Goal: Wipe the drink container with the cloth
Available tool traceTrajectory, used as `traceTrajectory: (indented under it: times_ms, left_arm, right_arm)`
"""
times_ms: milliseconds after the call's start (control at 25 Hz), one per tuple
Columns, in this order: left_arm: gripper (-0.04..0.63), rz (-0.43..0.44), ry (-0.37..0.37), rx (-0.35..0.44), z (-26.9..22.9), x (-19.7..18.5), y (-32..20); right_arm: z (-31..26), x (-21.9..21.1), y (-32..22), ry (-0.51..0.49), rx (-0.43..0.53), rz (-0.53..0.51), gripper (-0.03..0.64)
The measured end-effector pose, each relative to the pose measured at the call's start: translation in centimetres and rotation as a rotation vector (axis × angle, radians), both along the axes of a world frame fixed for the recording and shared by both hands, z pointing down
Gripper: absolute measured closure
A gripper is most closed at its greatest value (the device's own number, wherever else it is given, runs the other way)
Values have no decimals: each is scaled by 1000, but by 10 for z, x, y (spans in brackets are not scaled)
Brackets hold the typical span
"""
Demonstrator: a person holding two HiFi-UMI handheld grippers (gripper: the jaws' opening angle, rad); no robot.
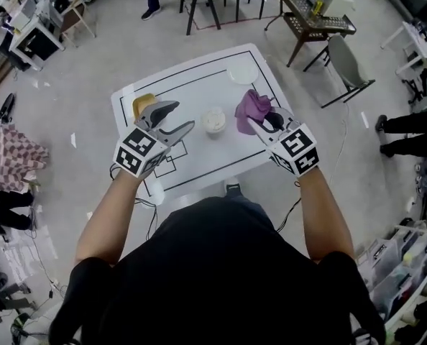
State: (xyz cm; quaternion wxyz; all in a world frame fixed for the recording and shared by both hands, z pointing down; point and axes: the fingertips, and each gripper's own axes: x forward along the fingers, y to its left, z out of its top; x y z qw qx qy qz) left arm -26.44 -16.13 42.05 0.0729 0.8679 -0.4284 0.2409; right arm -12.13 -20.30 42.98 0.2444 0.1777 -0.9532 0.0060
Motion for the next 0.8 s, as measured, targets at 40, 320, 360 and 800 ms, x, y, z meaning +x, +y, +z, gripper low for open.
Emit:
traceTrajectory:
  times_ms: [40,320,360,800]
  left_arm:
    - [322,-11,-1,14,-6,-7,9]
    - [342,-79,8,46,-31,-47,69]
    - [345,-89,8,44,-32,-53,77]
    - [359,-126,27,28,-13,-89,137]
  right_arm:
    - [-10,1,6,-23,-1,12,525]
    - [-55,15,38,-95,-5,118,525]
    - [-59,18,43,-108,-13,134,525]
    - [-44,30,95,-198,-136,251,525]
